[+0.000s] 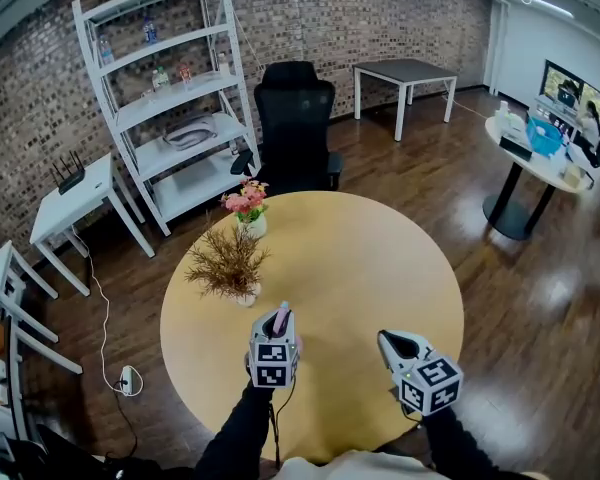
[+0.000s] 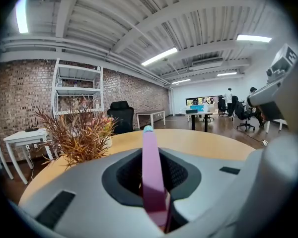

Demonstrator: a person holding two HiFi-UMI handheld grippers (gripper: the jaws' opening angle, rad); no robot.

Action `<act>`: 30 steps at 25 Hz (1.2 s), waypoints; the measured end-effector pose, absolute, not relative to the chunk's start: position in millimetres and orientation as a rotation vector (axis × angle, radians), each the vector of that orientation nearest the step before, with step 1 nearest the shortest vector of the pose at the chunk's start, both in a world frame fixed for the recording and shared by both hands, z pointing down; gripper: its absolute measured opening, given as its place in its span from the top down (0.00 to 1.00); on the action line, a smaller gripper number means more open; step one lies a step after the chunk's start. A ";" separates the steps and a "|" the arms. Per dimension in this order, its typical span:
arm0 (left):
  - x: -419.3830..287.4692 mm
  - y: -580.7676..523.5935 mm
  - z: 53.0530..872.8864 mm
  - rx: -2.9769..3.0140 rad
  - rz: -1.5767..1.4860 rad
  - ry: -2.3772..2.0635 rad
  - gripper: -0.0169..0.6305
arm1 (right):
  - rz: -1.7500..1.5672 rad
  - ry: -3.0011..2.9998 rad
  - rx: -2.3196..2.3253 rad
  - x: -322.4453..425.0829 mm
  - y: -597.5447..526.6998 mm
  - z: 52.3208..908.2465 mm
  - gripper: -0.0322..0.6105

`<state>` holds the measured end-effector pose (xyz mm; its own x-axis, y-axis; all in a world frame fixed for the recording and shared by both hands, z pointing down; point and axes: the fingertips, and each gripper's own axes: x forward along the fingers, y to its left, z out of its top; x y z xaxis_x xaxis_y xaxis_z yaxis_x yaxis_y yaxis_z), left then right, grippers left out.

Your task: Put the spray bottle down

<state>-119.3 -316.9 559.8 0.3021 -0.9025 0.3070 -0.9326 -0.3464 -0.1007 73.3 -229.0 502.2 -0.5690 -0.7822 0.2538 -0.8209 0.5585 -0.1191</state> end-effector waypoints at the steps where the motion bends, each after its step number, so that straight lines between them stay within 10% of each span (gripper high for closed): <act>1: -119.9 -316.4 559.2 2.454 0.469 -1.737 0.85 | 0.335 -2.618 1.360 73.4 -228.0 501.8 0.99; 30: -147.2 -234.6 536.0 2.344 0.184 -1.841 0.54 | 0.352 -2.630 1.345 67.5 -224.5 504.8 0.99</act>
<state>-147.2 -234.6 536.0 0.2368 -0.9524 0.1918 -0.9715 -0.2323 0.0461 67.5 -224.5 504.8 -0.5798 -0.7744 0.2530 -0.8137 0.5660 -0.1324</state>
